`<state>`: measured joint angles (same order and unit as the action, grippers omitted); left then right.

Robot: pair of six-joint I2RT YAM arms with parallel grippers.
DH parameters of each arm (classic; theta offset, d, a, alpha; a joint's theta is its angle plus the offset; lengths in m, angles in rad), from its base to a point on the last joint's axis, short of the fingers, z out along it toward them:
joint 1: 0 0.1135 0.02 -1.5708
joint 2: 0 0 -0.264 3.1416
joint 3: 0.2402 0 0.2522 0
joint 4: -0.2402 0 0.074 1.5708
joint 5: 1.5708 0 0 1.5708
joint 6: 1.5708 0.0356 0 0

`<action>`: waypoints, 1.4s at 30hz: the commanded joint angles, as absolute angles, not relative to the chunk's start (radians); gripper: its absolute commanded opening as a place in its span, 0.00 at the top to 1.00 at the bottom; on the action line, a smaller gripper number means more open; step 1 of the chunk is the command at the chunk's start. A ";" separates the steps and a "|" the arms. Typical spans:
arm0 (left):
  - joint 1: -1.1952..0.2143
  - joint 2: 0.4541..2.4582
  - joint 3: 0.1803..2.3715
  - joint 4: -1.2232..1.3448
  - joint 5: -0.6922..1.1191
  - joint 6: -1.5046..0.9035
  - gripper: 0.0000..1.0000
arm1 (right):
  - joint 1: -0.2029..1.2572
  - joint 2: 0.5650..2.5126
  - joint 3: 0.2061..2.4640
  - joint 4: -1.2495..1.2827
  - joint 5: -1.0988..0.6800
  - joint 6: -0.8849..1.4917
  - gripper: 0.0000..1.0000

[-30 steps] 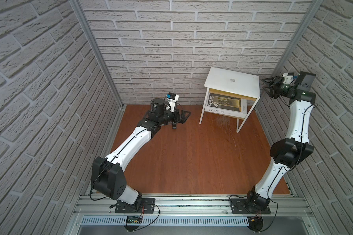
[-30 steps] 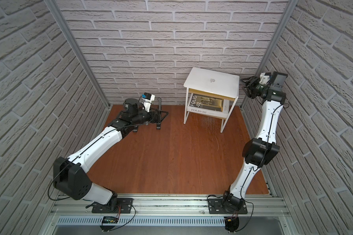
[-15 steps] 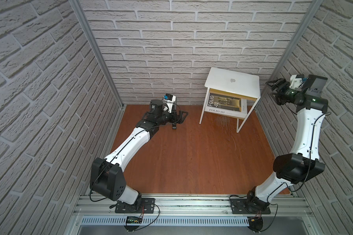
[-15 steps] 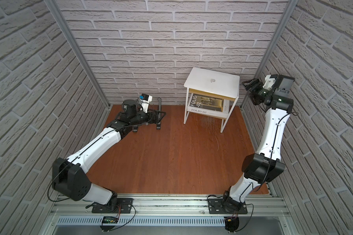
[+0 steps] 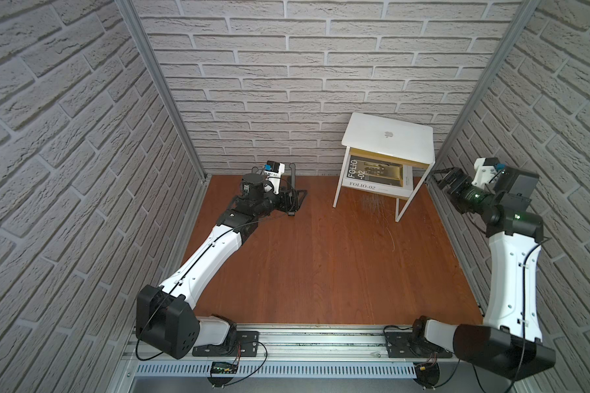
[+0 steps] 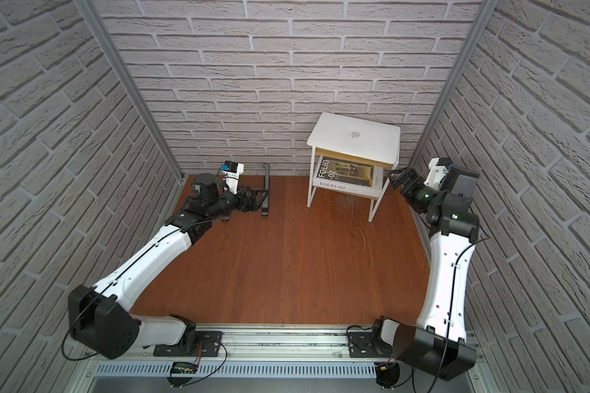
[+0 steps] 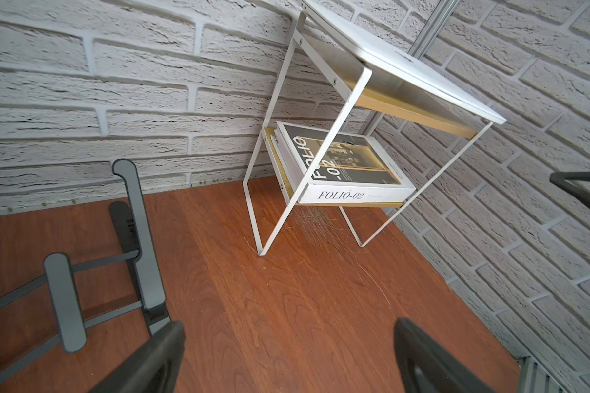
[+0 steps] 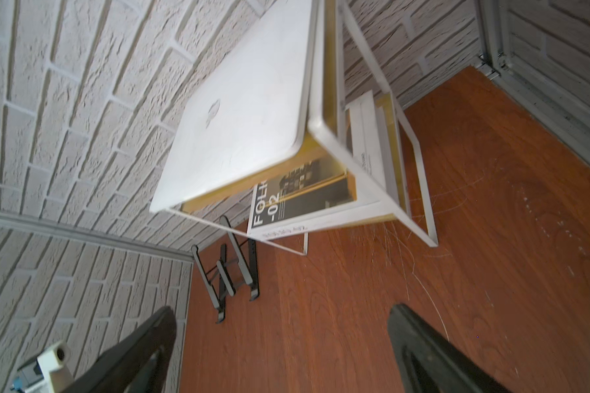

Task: Close the laptop lid and set it aside
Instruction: Reset both arms

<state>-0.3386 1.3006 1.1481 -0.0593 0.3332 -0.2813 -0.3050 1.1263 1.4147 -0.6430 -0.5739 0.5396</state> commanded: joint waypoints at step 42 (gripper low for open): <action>0.016 1.278 0.279 0.813 -0.407 -0.099 0.01 | 0.140 1.147 0.208 0.760 0.291 0.010 0.01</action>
